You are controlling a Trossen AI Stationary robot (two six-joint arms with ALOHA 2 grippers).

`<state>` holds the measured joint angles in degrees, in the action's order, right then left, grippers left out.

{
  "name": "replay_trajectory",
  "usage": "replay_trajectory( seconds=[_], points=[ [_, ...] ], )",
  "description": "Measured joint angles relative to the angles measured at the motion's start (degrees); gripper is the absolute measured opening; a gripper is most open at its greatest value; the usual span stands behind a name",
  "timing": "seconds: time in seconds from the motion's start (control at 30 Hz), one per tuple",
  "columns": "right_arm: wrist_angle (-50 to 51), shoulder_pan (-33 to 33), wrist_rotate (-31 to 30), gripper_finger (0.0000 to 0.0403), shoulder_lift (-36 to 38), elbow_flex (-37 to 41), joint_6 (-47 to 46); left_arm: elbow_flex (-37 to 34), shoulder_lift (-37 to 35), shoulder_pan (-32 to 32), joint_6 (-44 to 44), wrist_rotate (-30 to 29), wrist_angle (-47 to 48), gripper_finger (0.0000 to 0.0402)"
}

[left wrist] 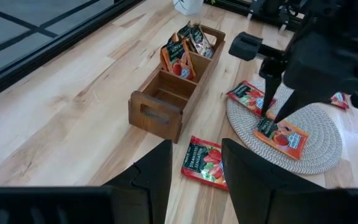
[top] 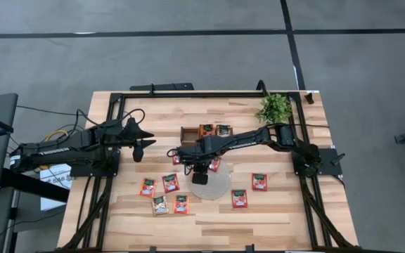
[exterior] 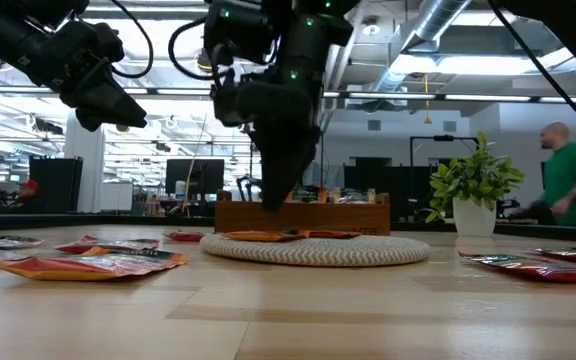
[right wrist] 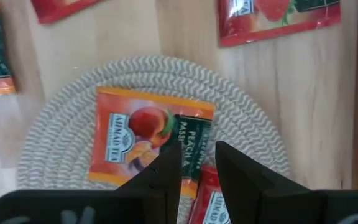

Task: Pick & Place Tea
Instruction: Put the orange tea bag into the middle section of the wooden organizer

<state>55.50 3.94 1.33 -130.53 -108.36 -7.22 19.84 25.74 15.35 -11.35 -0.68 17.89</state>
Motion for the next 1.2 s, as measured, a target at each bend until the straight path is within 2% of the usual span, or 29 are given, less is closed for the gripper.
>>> replay_trajectory(
  seconds=[0.7,0.87,1.07,1.2],
  points=[
    [0.7,-0.2,0.9,0.0089,-1.9,1.7,0.8,0.0,0.0,0.0,0.4,0.0,0.0,0.0131],
    [0.5,-0.2,1.6,0.0062,-1.9,1.7,0.8,0.0,0.0,0.0,0.4,0.0,0.0,0.0131],
    [-1.2,-0.2,1.7,0.0009,-1.9,1.8,0.7,0.0,0.0,0.0,0.4,0.0,0.0,0.0131],
    [-1.4,-0.3,1.7,0.0006,-1.9,1.8,-0.2,0.0,0.0,0.0,0.4,0.0,0.0,0.0131]
  ],
)
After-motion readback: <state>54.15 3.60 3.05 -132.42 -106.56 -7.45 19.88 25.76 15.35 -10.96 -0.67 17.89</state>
